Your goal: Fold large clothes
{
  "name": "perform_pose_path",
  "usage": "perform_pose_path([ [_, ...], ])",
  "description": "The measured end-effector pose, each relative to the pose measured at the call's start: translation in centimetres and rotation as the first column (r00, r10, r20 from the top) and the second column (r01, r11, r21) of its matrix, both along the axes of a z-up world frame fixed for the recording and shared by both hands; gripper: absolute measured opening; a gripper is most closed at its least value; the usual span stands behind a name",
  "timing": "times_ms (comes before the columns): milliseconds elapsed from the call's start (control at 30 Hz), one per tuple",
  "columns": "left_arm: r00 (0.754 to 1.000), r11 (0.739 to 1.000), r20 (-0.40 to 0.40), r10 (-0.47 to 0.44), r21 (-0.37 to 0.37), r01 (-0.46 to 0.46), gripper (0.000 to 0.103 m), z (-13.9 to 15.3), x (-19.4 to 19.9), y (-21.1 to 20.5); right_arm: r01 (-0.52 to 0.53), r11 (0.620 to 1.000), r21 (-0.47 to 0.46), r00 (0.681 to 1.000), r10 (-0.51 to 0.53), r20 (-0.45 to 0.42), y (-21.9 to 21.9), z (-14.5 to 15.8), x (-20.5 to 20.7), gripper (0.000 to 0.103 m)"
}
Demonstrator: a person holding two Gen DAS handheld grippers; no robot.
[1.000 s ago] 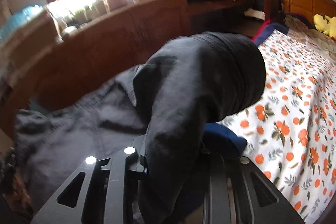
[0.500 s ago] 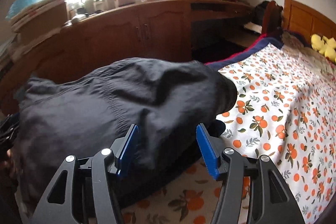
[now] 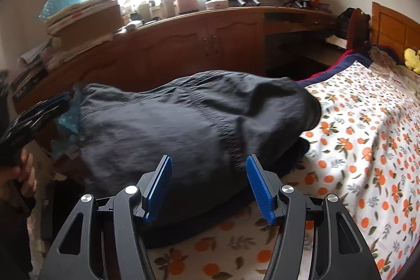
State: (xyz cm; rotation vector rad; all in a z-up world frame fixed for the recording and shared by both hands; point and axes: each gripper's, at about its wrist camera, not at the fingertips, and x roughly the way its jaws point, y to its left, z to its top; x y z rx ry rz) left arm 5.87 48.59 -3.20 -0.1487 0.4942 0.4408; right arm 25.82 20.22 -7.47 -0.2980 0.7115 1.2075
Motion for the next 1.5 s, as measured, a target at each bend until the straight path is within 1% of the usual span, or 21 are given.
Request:
perform_pose_path([
  [33, 1.0, 1.0, -0.025, -0.006, -0.013, 0.006, 0.008, -0.5, 0.7, 0.4, -0.011, 1.0, 0.001, 1.0, 0.011, -0.001, 0.3, -0.1, -0.5, 0.057],
  [67, 0.999, 1.0, -0.048, -0.002, -0.027, 0.0, 0.006, -1.2, 1.2, 1.0, -0.021, 1.0, 0.005, 1.0, 0.021, -0.002, 0.7, -0.3, -1.0, 0.057],
  [200, 0.988, 0.995, -0.139, 0.063, -0.067, -0.073, 0.005, -4.8, 2.0, 3.7, -0.082, 0.997, 0.013, 0.996, 0.082, -0.018, 2.4, -0.7, -3.4, 0.057],
  [267, 0.985, 0.992, -0.156, 0.078, -0.087, -0.093, 0.005, -6.4, 1.7, 4.5, -0.121, 0.993, 0.01, 0.993, 0.121, 0.004, 3.4, -1.0, -5.1, 0.054],
  [300, 0.984, 0.991, -0.161, 0.081, -0.093, -0.096, 0.005, -6.9, 1.6, 4.7, -0.144, 0.99, -0.002, 0.99, 0.144, -0.007, 4.1, -1.6, -5.7, 0.051],
  [467, 0.978, 0.986, -0.181, 0.101, -0.112, -0.122, 0.005, -8.9, 1.0, 5.2, -0.154, 0.987, -0.053, 0.988, 0.153, -0.017, 5.4, -4.2, -6.2, 0.051],
  [567, 0.981, 0.986, -0.159, 0.108, -0.112, -0.127, 0.005, -8.6, 0.7, 4.8, -0.142, 0.988, -0.055, 0.99, 0.143, 0.009, 5.0, -3.9, -6.5, 0.05],
  [633, 0.983, 0.985, -0.145, 0.114, -0.109, -0.13, 0.005, -7.7, 0.4, 4.6, -0.126, 0.991, -0.043, 0.992, 0.126, 0.002, 4.3, -3.2, -6.3, 0.047],
  [700, 0.985, 0.987, -0.127, 0.118, -0.096, -0.13, 0.005, -6.6, -0.3, 3.9, -0.107, 0.994, -0.031, 0.994, 0.108, 0.0, 3.2, -2.5, -6.1, 0.039],
  [867, 0.992, 0.992, -0.079, 0.098, -0.067, -0.103, 0.005, -4.2, -1.2, 1.4, -0.057, 0.998, 0.008, 0.997, 0.057, 0.05, -1.3, -0.1, -6.4, 0.039],
  [1000, 0.998, 0.997, -0.037, 0.051, -0.058, -0.054, 0.005, -2.6, -1.1, -2.1, -0.014, 0.999, 0.042, 0.997, 0.011, 0.075, -5.9, 1.6, -6.1, 0.039],
  [1033, 0.999, 0.997, -0.029, 0.038, -0.059, -0.039, 0.008, -2.2, -0.9, -3.1, 0.004, 0.999, 0.052, 0.996, -0.009, 0.083, -7.6, 2.1, -6.0, 0.039],
  [1067, 0.999, 0.998, -0.021, 0.027, -0.057, -0.028, 0.022, -2.1, -0.9, -4.0, 0.023, 0.998, 0.06, 0.996, -0.028, 0.085, -9.3, 2.5, -5.8, 0.039],
  [1100, 1.0, 0.999, -0.011, 0.015, -0.05, -0.016, 0.043, -1.7, -0.7, -5.1, 0.035, 0.997, 0.067, 0.996, -0.04, 0.084, -10.4, 2.8, -5.6, 0.039],
  [1167, 1.0, 1.0, 0.012, -0.009, -0.028, 0.01, 0.059, -1.1, -0.2, -7.1, 0.074, 0.994, 0.08, 0.993, -0.081, 0.086, -13.6, 3.5, -5.3, 0.039],
  [1200, 0.999, 0.999, 0.021, -0.029, -0.015, 0.029, 0.061, -0.7, 0.2, -8.5, 0.09, 0.992, 0.087, 0.991, -0.097, 0.088, -15.0, 3.8, -5.2, 0.039],
  [1233, 0.999, 0.999, 0.025, -0.04, -0.009, 0.04, 0.071, -0.6, 0.6, -9.5, 0.112, 0.989, 0.097, 0.988, -0.121, 0.092, -16.9, 4.2, -5.1, 0.039],
  [1267, 0.998, 0.999, 0.034, -0.054, -0.004, 0.054, 0.086, -0.3, 1.0, -10.6, 0.127, 0.987, 0.101, 0.986, -0.137, 0.096, -18.1, 4.4, -5.1, 0.04],
  [1333, 0.994, 0.996, 0.06, -0.086, 0.005, 0.086, 0.102, 0.1, 1.7, -12.7, 0.166, 0.98, 0.112, 0.978, -0.178, 0.109, -21.0, 4.9, -5.0, 0.046],
  [1433, 0.989, 0.991, 0.066, -0.136, 0.012, 0.136, 0.101, 0.5, 3.0, -16.0, 0.218, 0.968, 0.122, 0.964, -0.233, 0.13, -24.5, 5.5, -4.9, 0.061],
  [1500, 0.983, 0.985, 0.062, -0.171, 0.008, 0.171, 0.101, 0.6, 4.1, -18.2, 0.257, 0.957, 0.135, 0.951, -0.276, 0.143, -26.6, 5.8, -4.9, 0.078],
])
